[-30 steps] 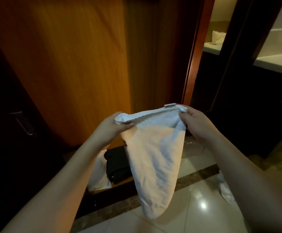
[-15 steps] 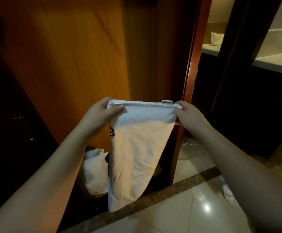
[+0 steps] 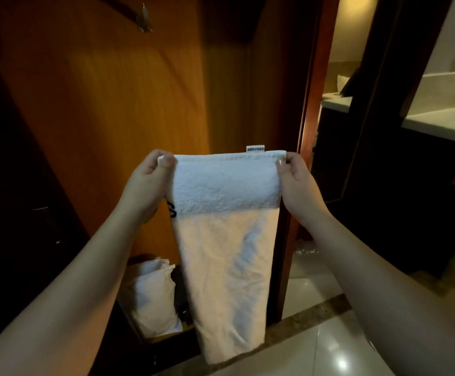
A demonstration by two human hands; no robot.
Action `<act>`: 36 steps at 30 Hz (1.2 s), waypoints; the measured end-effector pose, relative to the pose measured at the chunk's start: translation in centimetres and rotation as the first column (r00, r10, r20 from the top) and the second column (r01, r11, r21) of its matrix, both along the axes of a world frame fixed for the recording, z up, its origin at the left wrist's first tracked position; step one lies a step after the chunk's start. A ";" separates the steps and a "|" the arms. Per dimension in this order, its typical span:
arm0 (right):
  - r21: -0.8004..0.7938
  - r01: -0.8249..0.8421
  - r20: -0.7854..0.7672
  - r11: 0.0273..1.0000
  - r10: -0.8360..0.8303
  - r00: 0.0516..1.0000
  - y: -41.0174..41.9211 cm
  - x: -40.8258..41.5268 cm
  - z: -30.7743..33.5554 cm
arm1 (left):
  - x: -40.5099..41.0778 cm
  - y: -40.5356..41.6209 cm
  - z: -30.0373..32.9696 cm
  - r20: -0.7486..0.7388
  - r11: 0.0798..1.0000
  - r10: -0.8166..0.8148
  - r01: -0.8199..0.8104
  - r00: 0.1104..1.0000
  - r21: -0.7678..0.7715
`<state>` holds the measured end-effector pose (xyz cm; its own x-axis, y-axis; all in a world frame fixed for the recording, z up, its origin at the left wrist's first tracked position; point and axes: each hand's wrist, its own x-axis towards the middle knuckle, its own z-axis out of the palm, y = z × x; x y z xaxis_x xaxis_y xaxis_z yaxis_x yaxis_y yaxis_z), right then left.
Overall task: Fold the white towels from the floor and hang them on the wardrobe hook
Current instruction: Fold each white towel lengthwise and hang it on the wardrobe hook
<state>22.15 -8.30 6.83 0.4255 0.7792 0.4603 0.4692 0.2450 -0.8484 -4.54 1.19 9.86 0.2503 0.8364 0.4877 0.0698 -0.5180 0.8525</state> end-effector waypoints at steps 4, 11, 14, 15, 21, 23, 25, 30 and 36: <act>0.126 0.038 -0.097 0.991 -0.026 0.995 0.6 -0.3 2.8 | 0.9 -0.2 2.3 0.071 0.999 0.021 -0.024 0.997 0.032; -0.008 -0.647 -0.607 0.762 0.511 0.609 -1.0 2.0 3.8 | 2.0 -0.5 2.7 0.089 1.000 -0.021 0.023 0.996 -0.018; 0.008 -0.635 -0.667 0.772 0.477 0.572 -1.0 2.6 3.1 | 1.9 -1.0 2.5 0.072 0.999 -0.038 0.038 0.997 0.000; 0.025 -0.629 -0.680 0.777 0.474 0.558 -0.9 2.7 2.9 | 1.8 -1.1 2.5 0.073 0.999 -0.042 0.041 0.996 0.009; 0.171 -0.593 -0.683 0.787 0.528 0.504 0.3 2.2 3.5 | 0.1 -1.6 5.0 0.095 0.989 -0.141 0.137 0.985 0.050; 0.202 -0.598 -0.682 0.775 0.550 0.482 1.0 1.4 4.3 | -0.4 -1.1 5.2 0.207 0.979 -0.198 0.202 0.958 0.001; 0.220 -0.583 -0.715 0.782 0.536 0.449 1.7 0.4 4.8 | -0.4 -0.9 3.5 0.268 0.920 -0.300 0.352 0.916 -0.173; 0.060 -0.519 -0.770 0.853 0.370 0.519 2.2 -1.0 1.3 | -0.3 -1.3 -4.6 0.296 0.723 -0.328 0.440 0.897 -0.533; -0.055 -0.556 -0.755 0.829 0.330 0.567 1.6 0.7 -2.1 | -0.4 -0.7 -6.0 0.231 0.816 -0.205 0.297 0.951 -0.497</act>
